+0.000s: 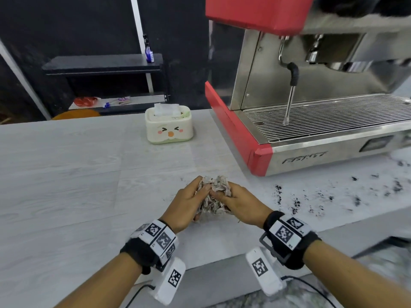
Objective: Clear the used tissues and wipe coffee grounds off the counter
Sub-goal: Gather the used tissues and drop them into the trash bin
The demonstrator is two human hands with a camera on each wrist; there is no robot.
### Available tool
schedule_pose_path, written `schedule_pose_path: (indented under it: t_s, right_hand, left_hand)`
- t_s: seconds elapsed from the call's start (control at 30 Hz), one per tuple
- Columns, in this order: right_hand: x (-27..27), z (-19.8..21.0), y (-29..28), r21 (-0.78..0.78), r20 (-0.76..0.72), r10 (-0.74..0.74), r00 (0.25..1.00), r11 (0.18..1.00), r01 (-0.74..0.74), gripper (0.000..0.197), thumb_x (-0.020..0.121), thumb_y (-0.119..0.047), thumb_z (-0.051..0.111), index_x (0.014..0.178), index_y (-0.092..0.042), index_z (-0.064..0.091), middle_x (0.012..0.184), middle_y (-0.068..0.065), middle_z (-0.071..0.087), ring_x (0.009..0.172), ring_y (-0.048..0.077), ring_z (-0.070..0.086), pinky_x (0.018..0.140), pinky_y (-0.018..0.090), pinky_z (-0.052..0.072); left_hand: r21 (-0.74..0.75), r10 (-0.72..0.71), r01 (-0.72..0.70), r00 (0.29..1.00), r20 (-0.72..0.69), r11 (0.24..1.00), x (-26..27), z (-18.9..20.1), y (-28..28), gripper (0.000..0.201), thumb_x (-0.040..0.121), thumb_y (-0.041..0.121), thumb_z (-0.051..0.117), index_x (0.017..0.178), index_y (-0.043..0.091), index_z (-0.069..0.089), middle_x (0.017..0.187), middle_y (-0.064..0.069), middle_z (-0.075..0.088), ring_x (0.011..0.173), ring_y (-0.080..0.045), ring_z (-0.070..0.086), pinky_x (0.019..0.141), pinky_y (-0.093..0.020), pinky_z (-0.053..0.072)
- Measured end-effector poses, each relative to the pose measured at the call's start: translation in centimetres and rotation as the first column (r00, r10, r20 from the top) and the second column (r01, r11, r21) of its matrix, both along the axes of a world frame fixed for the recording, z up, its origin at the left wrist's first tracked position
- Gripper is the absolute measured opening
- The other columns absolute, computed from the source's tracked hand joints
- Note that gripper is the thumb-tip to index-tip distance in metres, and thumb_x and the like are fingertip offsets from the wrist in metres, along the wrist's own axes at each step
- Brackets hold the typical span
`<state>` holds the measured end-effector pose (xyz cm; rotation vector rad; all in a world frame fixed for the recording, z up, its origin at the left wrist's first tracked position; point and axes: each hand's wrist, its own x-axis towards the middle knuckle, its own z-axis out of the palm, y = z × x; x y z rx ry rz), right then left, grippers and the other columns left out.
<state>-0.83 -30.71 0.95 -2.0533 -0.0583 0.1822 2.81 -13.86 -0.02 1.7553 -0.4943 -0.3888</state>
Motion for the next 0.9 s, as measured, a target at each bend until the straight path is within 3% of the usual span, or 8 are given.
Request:
schedule_pose_path:
  t_s: [0.13,0.3,0.4,0.53,0.67,0.77,0.83,0.9]
  right_hand:
    - [-2.0,0.2,-3.0,-0.012,0.006,-0.022,1.0,1.0,0.022,0.03,0.097,-0.036,0.049,0.121,-0.023,0.059,0.11,-0.011,0.067,0.092,-0.004,0.061,0.081,0.015,0.045]
    - [-5.3,0.8,-8.0,-0.056,0.02,-0.048,0.999,0.997,0.049,0.008,0.098,-0.033,0.049,0.098,-0.037,0.056,0.075,-0.02,0.058,0.061,-0.013,0.052,0.061,0.007,0.038]
    - [-7.4,0.7,-11.3,-0.062,0.018,-0.07,0.997,0.996,0.071,0.01,0.097,-0.034,0.05,0.089,-0.037,0.055,0.066,-0.016,0.055,0.053,-0.008,0.049,0.057,0.01,0.035]
    - [-9.7,0.2,-15.9,-0.067,0.015,-0.093,0.996,0.993,0.094,0.02,0.096,-0.039,0.049,0.108,-0.027,0.061,0.091,0.007,0.069,0.073,0.014,0.058,0.071,0.029,0.046]
    - [-12.0,0.1,-21.1,-0.081,0.016,-0.125,0.992,0.989,0.126,0.011,0.097,-0.038,0.047,0.097,-0.033,0.057,0.078,-0.015,0.062,0.066,-0.011,0.056,0.065,0.013,0.041]
    - [-13.5,0.0,-24.9,-0.081,0.02,-0.178,0.984,0.981,0.179,0.018,0.097,-0.039,0.048,0.104,-0.029,0.06,0.08,-0.012,0.064,0.066,-0.008,0.055,0.064,0.017,0.042]
    - [-14.6,-0.2,-27.3,-0.06,0.014,-0.218,0.976,0.974,0.218,0.016,0.097,-0.037,0.048,0.104,-0.027,0.059,0.078,-0.016,0.061,0.062,-0.012,0.054,0.062,0.013,0.038]
    - [-15.6,-0.3,-29.7,-0.055,0.012,-0.264,0.964,0.963,0.264,0.021,0.097,-0.038,0.048,0.108,-0.025,0.06,0.09,-0.013,0.065,0.076,-0.007,0.057,0.072,0.018,0.042]
  left_hand:
    - [0.014,-0.01,0.01,1.0,0.001,1.0,-1.7,0.8,-3.4,0.033,0.096,0.037,0.043,0.082,0.064,0.055,0.084,0.006,0.058,0.073,-0.009,0.051,0.068,-0.015,0.042]
    - [0.029,-0.044,0.045,0.999,-0.008,0.999,-4.4,0.8,-8.4,0.017,0.096,0.036,0.044,0.099,0.026,0.057,0.083,-0.024,0.06,0.068,-0.019,0.053,0.062,-0.036,0.043]
    - [0.044,-0.048,0.047,0.999,0.007,0.998,-6.1,0.5,-12.0,0.02,0.096,0.035,0.045,0.103,0.021,0.057,0.092,-0.029,0.062,0.069,-0.021,0.054,0.062,-0.038,0.044]
    - [0.051,-0.049,0.048,0.998,0.026,0.998,-8.4,0.4,-16.8,0.017,0.096,0.035,0.045,0.103,0.027,0.058,0.088,-0.027,0.062,0.066,-0.024,0.053,0.062,-0.043,0.044]
    - [0.085,-0.075,0.069,0.995,0.069,0.994,-10.4,0.6,-22.3,0.028,0.094,0.044,0.043,0.105,0.022,0.056,0.102,-0.029,0.062,0.074,-0.03,0.059,0.067,-0.046,0.048]
    - [0.124,-0.107,0.097,0.991,0.079,0.988,-11.5,0.6,-26.2,0.04,0.089,0.053,0.041,0.103,0.018,0.054,0.103,-0.029,0.061,0.084,-0.042,0.062,0.073,-0.051,0.052]
    - [0.143,-0.134,0.121,0.987,0.085,0.982,-12.1,0.7,-28.9,0.034,0.095,0.045,0.041,0.104,0.014,0.053,0.098,-0.031,0.061,0.074,-0.04,0.061,0.066,-0.044,0.051]
    - [0.164,-0.167,0.15,0.981,0.098,0.975,-12.4,0.7,-31.6,0.03,0.097,0.039,0.04,0.104,0.012,0.052,0.093,-0.032,0.061,0.065,-0.037,0.058,0.056,-0.039,0.049]
